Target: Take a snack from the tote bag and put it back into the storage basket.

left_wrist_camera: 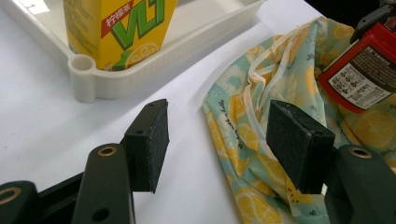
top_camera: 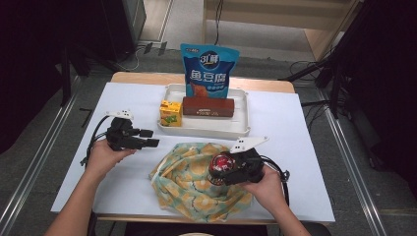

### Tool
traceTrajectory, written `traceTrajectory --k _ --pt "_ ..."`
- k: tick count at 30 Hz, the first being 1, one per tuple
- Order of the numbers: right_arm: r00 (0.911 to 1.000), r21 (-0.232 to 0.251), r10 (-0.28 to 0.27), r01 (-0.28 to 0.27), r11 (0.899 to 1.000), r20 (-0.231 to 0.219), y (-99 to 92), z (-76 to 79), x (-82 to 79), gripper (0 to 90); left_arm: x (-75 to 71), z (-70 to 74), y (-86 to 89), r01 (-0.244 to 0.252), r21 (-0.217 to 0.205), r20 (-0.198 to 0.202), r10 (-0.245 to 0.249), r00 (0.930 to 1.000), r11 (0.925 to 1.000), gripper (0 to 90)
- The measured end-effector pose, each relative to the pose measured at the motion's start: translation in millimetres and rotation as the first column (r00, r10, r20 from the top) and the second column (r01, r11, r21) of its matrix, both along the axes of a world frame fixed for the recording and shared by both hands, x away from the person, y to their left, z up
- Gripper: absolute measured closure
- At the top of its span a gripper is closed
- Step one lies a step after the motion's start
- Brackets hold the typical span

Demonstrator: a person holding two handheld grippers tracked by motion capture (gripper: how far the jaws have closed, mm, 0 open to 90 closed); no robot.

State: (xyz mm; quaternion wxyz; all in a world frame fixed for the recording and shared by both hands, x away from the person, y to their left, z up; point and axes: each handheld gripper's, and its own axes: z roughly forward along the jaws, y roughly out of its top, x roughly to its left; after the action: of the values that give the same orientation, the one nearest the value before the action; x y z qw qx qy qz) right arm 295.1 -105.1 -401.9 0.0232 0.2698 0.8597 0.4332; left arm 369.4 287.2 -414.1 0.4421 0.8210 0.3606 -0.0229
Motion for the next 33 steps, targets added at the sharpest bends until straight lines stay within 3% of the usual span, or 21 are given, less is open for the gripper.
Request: traceTrajectory --k 33 --pt "0.9996 -0.013 0.024 -0.024 1.000 0.012 11.4 18.3 21.6 26.3 -0.7 -0.5 1.6 0.000 0.003 0.004 -0.001 1.0000 1.0000 39.4"
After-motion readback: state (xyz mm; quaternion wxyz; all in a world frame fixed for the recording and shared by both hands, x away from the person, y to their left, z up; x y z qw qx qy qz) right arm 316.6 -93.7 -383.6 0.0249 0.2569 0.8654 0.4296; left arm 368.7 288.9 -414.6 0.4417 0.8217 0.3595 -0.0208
